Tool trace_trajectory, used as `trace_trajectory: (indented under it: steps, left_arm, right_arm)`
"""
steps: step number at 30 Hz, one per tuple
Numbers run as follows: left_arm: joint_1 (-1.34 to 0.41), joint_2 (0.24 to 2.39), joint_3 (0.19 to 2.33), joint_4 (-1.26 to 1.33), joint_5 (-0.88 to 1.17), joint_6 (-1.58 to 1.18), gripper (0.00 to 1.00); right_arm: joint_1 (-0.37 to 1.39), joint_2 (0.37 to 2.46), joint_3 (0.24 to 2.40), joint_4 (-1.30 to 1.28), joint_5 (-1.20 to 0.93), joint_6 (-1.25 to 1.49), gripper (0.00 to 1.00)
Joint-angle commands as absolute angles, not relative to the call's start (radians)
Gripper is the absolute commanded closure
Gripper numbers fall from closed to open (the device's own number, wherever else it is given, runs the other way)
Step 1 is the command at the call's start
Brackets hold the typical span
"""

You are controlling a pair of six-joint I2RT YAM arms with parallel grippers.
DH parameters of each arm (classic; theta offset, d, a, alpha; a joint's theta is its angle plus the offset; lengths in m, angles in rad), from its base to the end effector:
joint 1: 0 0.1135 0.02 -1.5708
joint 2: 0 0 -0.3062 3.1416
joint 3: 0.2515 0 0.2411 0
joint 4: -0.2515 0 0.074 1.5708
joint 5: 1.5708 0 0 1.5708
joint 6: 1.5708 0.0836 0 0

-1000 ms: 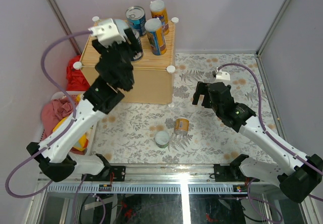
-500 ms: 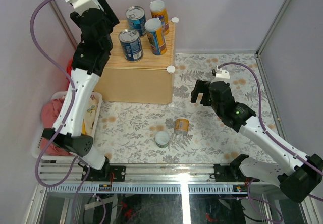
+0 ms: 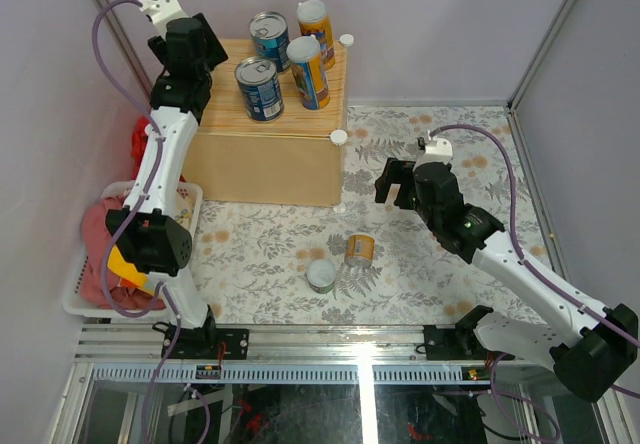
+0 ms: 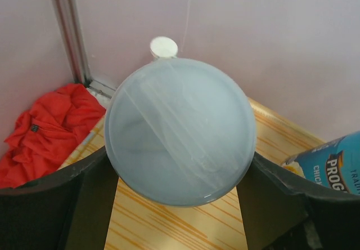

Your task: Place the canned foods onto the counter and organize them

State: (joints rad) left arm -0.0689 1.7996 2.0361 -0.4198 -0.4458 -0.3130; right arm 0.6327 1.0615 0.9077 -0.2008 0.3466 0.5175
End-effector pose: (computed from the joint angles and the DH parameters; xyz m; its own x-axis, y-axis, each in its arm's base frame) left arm 0.4507 0.0050 0.4975 -0.0619 -0.2742 -0.9597 -0.3993 0.8880 -0.2280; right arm 0.2215 0.1272 0.3514 -0.3914 0.2900 -0.8733 -0.1215 0.9244 0.3614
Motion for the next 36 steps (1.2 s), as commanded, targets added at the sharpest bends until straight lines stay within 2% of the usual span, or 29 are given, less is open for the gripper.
trace_trajectory:
  steps: [1,22,28,33,36]
  left_arm:
    - [-0.064,1.760,1.987,-0.141,-0.385,-0.262,1.00]
    - [-0.068,1.917,2.042,-0.016,-0.257,-0.241,1.00]
    - [-0.075,1.949,2.077,-0.028,-0.274,-0.227,0.80]
    - [-0.077,1.951,2.064,-0.044,-0.303,-0.228,0.47]
    - [-0.079,1.943,2.049,-0.049,-0.323,-0.234,0.31]
  right_arm:
    - [0.626,1.043,0.890,-0.125,0.345,0.496,0.01]
    - [0.605,1.064,0.869,-0.095,0.328,0.459,0.01]
    - [0.598,1.080,0.880,-0.098,0.322,0.457,0.01]
    - [0.597,1.092,0.888,-0.101,0.318,0.457,0.01]
    - [0.598,1.094,0.890,-0.103,0.317,0.458,0.01]
